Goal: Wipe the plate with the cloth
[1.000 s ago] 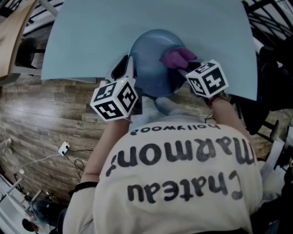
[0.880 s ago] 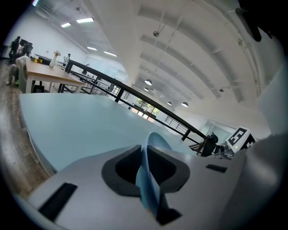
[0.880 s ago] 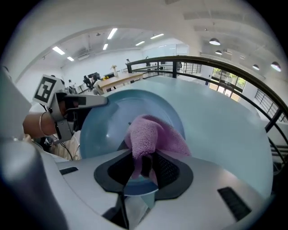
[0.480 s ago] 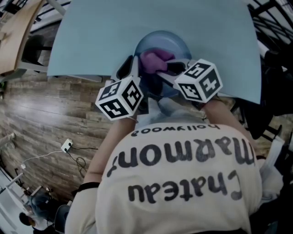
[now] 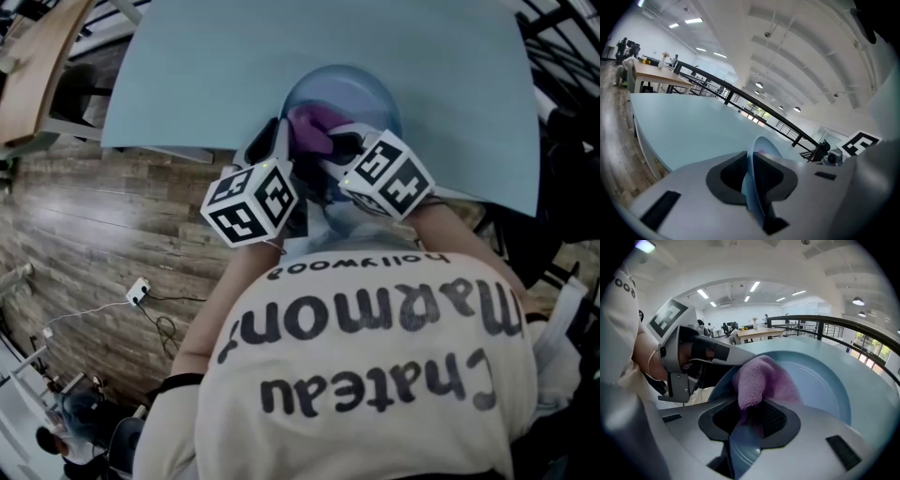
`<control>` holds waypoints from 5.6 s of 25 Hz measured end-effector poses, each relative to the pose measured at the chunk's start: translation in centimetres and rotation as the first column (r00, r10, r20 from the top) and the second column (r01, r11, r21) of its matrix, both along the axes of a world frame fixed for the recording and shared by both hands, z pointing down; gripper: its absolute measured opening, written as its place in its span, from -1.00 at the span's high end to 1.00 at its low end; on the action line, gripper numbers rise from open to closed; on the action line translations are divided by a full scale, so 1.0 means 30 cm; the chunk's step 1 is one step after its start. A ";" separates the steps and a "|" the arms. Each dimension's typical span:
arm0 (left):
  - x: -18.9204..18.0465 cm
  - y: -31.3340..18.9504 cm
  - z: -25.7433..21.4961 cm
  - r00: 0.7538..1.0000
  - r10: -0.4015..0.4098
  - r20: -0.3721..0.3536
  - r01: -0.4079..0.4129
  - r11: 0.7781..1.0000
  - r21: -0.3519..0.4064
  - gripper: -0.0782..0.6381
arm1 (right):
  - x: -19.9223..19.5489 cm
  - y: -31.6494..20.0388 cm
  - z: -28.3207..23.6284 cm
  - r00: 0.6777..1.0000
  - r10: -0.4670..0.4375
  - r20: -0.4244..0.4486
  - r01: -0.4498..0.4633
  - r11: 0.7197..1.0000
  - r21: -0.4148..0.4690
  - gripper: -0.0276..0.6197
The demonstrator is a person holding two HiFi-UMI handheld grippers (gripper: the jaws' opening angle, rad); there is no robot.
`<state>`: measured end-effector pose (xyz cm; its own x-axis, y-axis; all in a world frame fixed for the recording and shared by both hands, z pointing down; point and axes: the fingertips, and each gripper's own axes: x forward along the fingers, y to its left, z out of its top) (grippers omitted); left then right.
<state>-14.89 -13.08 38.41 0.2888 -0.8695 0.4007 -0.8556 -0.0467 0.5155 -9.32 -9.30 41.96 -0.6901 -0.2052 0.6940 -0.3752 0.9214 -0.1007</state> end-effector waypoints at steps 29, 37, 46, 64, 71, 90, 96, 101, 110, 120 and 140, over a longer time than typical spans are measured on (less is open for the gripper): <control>-0.027 0.017 0.058 1.000 -0.009 -0.025 0.008 0.999 -0.036 0.68 | 0.334 -0.041 0.147 0.934 0.141 -0.328 -0.154 0.988 -0.014 0.50; -0.016 0.008 0.049 0.999 0.008 -0.036 -0.009 1.000 -0.021 0.68 | 0.420 -0.078 0.165 0.907 0.179 -0.381 -0.196 0.981 -0.006 0.50; -0.011 0.002 0.030 0.999 0.030 -0.044 -0.030 1.000 -0.005 0.67 | 0.456 -0.110 0.164 0.895 0.208 -0.394 -0.220 0.975 0.016 0.50; 0.001 -0.027 0.009 0.987 -0.014 -0.161 0.013 1.000 -0.008 0.65 | 0.408 -0.186 0.017 0.922 0.362 -0.138 -0.362 0.932 0.027 0.58; 0.008 -0.028 0.017 0.986 -0.025 -0.167 0.023 1.000 -0.013 0.65 | 0.228 -0.140 -0.026 0.954 0.301 -0.017 -0.301 0.954 -0.011 0.58; 0.002 -0.013 0.053 0.979 -0.037 -0.202 0.023 0.997 -0.067 0.66 | 0.066 0.004 0.046 0.999 0.013 -0.049 -0.014 1.000 -0.016 0.58; -0.013 -0.033 0.050 0.977 -0.056 -0.207 0.043 0.997 -0.068 0.66 | 0.117 0.022 0.084 0.991 0.018 -0.131 -0.023 0.999 -0.039 0.58; -0.021 -0.044 0.050 0.976 -0.065 -0.209 0.053 0.996 -0.065 0.66 | 0.184 0.022 0.119 0.976 0.013 -0.219 -0.024 0.998 -0.050 0.58; -0.023 -0.047 0.049 0.980 -0.066 -0.186 0.057 0.997 -0.054 0.66 | 0.305 0.002 0.164 0.948 0.066 -0.310 -0.097 0.991 -0.088 0.58; -0.020 -0.042 0.046 0.985 -0.048 -0.167 0.042 0.998 -0.043 0.67 | 0.374 -0.021 0.177 0.929 0.104 -0.355 -0.154 0.981 -0.117 0.58; -0.012 -0.032 0.041 0.978 -0.017 -0.207 0.009 0.999 -0.038 0.67 | 0.473 -0.127 0.169 0.894 0.221 -0.390 -0.239 0.971 0.001 0.58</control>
